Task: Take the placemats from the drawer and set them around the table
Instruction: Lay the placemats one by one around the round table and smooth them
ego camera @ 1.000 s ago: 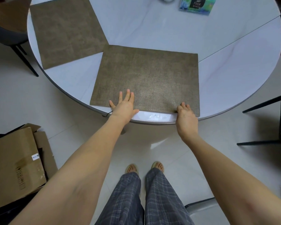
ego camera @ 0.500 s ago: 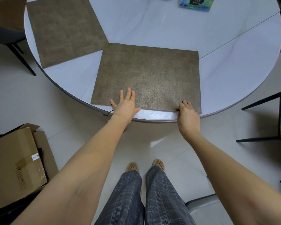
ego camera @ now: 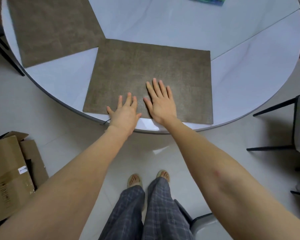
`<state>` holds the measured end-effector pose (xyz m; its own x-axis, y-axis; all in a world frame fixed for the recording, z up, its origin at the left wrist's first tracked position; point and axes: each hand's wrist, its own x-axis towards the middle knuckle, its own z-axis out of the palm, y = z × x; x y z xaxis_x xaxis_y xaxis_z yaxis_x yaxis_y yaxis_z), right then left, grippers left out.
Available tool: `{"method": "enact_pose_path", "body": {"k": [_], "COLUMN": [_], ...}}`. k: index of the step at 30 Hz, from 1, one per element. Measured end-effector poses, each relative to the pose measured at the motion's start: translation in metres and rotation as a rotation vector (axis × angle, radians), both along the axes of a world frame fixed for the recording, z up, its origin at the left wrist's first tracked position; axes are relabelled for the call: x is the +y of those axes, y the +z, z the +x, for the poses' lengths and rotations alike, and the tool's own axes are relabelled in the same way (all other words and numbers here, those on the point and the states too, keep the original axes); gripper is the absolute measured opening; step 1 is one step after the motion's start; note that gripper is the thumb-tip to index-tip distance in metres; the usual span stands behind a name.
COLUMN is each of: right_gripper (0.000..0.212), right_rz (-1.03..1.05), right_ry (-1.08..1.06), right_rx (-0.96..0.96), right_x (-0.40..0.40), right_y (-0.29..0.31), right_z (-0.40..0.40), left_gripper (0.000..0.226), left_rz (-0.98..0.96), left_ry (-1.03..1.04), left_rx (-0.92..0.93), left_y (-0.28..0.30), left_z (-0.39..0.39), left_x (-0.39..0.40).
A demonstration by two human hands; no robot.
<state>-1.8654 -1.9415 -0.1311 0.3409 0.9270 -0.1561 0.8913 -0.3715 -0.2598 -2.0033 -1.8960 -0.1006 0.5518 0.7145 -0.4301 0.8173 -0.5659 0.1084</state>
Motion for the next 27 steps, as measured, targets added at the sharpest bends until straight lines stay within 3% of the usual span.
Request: {"method": "enact_pose_path", "body": {"k": [5, 12, 15, 18, 22, 27], "right_gripper": [0.056, 0.062, 0.064, 0.062, 0.062, 0.062], "right_rz": [0.02, -0.192, -0.033, 0.047, 0.068, 0.034], "right_ry": [-0.187, -0.446, -0.388, -0.277, -0.139, 0.096], "right_rx": [-0.064, -0.055, -0.078, -0.072, -0.056, -0.056], "right_x": [-0.068, -0.128, -0.099, -0.046, 0.034, 0.067], "right_y": [-0.006, 0.016, 0.036, 0.042, 0.026, -0.004], "right_z": [0.048, 0.085, 0.097, 0.115, 0.138, 0.152], "left_gripper": [0.057, 0.048, 0.04, 0.044, 0.063, 0.064], "left_rz": [0.043, 0.064, 0.107, 0.093, 0.032, 0.062], "left_ry": [-0.015, -0.086, -0.12, -0.1, -0.107, -0.054], "left_rx": [0.047, 0.085, 0.115, -0.036, -0.144, -0.135], "left_y": [0.01, 0.037, 0.056, 0.055, 0.029, -0.013], "left_z": [0.011, 0.024, 0.054, 0.087, 0.134, 0.154], "left_x": [-0.004, 0.012, 0.035, 0.061, 0.091, 0.1]}}
